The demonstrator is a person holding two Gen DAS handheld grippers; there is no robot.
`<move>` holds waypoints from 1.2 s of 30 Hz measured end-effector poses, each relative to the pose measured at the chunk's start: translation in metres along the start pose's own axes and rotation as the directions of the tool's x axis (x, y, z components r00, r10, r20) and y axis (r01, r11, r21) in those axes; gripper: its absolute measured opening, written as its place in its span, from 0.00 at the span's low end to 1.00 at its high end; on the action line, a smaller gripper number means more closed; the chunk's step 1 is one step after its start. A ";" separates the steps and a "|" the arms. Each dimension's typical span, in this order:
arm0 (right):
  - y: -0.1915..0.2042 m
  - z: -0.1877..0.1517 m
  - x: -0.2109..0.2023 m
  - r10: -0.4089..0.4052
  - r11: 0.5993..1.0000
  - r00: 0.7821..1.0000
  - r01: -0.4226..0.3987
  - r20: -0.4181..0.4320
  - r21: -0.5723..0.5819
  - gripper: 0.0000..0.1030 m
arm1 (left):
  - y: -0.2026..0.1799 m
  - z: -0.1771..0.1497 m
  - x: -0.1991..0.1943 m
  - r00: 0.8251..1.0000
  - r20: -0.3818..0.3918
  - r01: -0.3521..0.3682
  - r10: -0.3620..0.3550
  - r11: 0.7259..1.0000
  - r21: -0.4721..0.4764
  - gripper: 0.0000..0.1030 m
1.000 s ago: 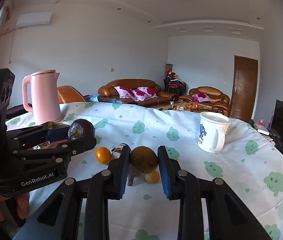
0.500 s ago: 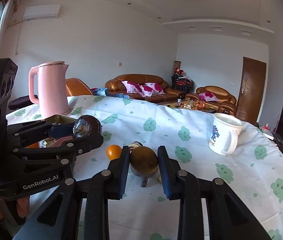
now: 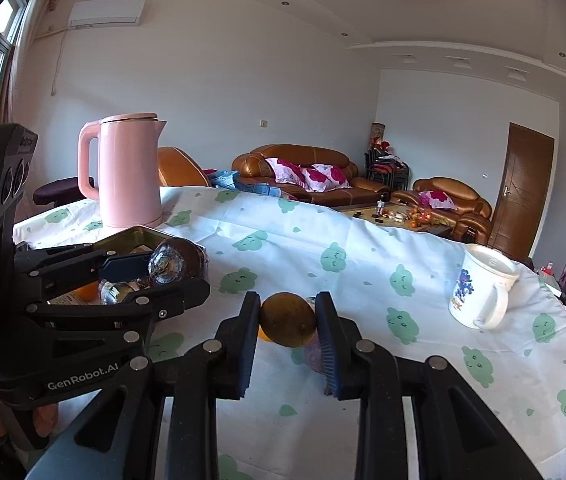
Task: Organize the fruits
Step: 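Lift the dark fruit with the left tool while the right tool lifts the yellow fruit, then lower the dark fruit into the tin box with the left tool while the right drops its fruit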
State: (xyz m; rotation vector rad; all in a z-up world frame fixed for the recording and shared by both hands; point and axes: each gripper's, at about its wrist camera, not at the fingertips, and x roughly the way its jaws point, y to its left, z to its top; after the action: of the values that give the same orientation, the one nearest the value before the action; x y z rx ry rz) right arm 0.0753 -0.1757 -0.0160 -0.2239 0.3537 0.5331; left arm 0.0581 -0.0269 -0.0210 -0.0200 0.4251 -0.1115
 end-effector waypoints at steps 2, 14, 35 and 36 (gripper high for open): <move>0.005 0.001 0.002 0.011 1.000 1.000 -0.011 0.000 -0.003 0.29 | 0.006 -0.001 -0.003 1.000 0.000 -0.007 0.007 1.000 -0.009 0.42; 0.042 0.015 0.012 0.095 0.995 0.995 -0.095 0.012 -0.018 0.29 | 0.048 -0.009 -0.022 0.998 -0.016 -0.063 0.063 0.997 -0.053 0.42; 0.102 0.025 0.035 0.199 0.977 0.980 -0.199 -0.008 -0.084 0.29 | 0.100 -0.019 -0.047 0.986 -0.043 -0.163 0.160 0.982 -0.090 0.42; 0.104 0.025 0.036 0.201 0.976 0.980 -0.201 -0.009 -0.086 0.29 | 0.102 -0.019 -0.047 0.985 -0.046 -0.168 0.165 0.981 -0.092 0.42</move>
State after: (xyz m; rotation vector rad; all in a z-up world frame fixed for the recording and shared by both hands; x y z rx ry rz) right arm 0.0556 -0.0645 -0.0185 -0.2733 0.3562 0.7493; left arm 0.0185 0.0794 -0.0232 -0.0764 0.4680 0.0738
